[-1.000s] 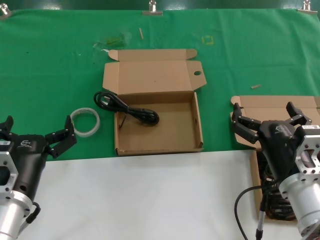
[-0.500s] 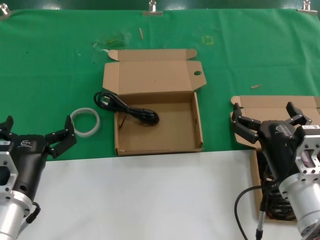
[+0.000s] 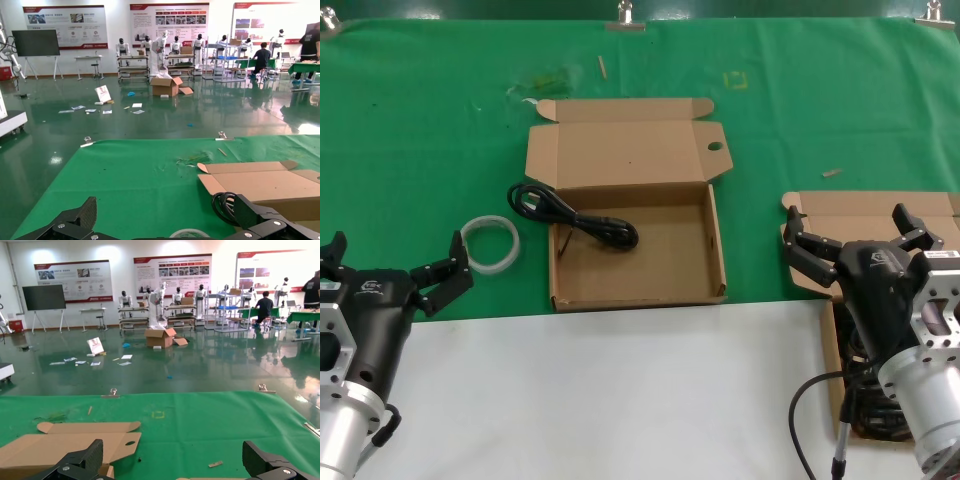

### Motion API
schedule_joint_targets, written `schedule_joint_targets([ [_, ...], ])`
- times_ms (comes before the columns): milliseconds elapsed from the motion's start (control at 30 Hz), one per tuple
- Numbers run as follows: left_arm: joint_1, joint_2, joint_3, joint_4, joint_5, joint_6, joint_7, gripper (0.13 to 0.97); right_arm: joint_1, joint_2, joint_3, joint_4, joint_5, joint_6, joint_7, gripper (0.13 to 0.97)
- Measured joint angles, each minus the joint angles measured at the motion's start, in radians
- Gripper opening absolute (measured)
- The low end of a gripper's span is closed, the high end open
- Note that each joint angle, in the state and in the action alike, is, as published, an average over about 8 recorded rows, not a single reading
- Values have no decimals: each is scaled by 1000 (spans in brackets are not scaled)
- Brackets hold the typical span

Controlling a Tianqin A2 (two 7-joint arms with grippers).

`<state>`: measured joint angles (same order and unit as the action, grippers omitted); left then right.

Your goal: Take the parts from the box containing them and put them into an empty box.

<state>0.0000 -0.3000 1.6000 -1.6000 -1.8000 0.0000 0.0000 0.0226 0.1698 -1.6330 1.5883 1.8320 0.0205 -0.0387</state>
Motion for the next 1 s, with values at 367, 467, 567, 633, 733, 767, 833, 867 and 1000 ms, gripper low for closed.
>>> schedule_joint_targets([
  [367, 0, 0, 0, 0, 0, 0, 0, 966, 0, 0, 0, 0, 0, 0, 0, 966],
  [467, 0, 0, 0, 0, 0, 0, 0, 966, 0, 0, 0, 0, 0, 0, 0, 966],
  [567, 0, 0, 0, 0, 0, 0, 0, 966, 0, 0, 0, 0, 0, 0, 0, 966],
  [633, 0, 0, 0, 0, 0, 0, 0, 966, 0, 0, 0, 0, 0, 0, 0, 966],
  [733, 0, 0, 0, 0, 0, 0, 0, 966, 0, 0, 0, 0, 0, 0, 0, 966],
  [767, 0, 0, 0, 0, 0, 0, 0, 966, 0, 0, 0, 0, 0, 0, 0, 966],
  [833, 0, 0, 0, 0, 0, 0, 0, 966, 0, 0, 0, 0, 0, 0, 0, 966],
  [867, 0, 0, 0, 0, 0, 0, 0, 966, 0, 0, 0, 0, 0, 0, 0, 966],
  [1000, 0, 0, 0, 0, 0, 0, 0, 966, 0, 0, 0, 0, 0, 0, 0, 966],
])
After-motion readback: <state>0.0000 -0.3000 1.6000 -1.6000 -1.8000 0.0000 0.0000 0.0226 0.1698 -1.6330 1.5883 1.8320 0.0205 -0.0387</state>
